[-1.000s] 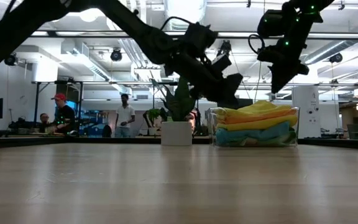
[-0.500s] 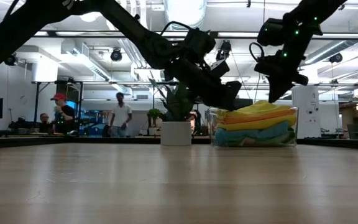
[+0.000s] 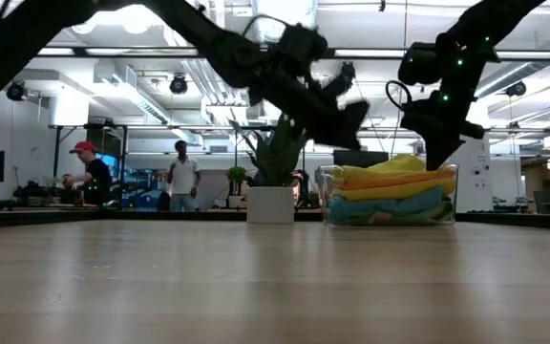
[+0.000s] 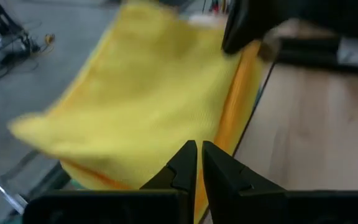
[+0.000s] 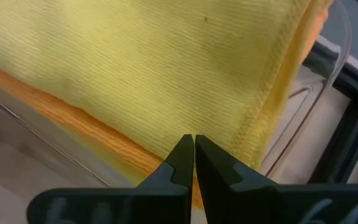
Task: Fold microfiber towels
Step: Put the yellow microfiber towel into the transparent bin
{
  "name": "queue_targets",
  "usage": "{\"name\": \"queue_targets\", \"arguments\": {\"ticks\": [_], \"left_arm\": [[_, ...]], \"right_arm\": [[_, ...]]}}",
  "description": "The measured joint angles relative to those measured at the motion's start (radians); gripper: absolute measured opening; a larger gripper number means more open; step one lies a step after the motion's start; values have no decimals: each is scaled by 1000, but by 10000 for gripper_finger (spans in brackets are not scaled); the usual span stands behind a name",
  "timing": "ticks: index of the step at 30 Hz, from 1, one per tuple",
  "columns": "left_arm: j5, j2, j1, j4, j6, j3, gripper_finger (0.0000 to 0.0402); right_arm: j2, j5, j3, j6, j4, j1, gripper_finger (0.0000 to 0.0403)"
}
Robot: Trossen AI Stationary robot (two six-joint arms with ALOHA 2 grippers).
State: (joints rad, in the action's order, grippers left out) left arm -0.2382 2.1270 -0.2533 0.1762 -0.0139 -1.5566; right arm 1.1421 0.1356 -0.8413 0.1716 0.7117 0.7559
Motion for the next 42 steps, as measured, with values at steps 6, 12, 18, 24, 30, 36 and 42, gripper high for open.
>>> {"name": "queue_targets", "arguments": {"ticks": [6, 12, 18, 24, 30, 36, 42], "left_arm": [[1, -64, 4, -11, -21, 1, 10], [-2, -65, 2, -1, -23, 6, 10], [-3, -87, 26, -6, -28, 9, 10], [-43, -160, 69, -14, -54, 29, 10], [-60, -250, 112, -130, -56, 31, 10], [-111, -326, 164, -214, -73, 41, 10], [-195, -368, 222, -211, -127, 57, 10]], "right_arm": [[-2, -2, -42, -7, 8, -1, 9], [-3, -5, -66, 2, -24, -19, 9], [2, -169, -20, 18, -207, -50, 9], [59, -217, 27, 44, -410, -86, 9], [155, -271, 39, 37, -556, -138, 9], [234, -271, 26, 57, -598, -156, 9], [295, -267, 13, 43, -598, -168, 9]]}}
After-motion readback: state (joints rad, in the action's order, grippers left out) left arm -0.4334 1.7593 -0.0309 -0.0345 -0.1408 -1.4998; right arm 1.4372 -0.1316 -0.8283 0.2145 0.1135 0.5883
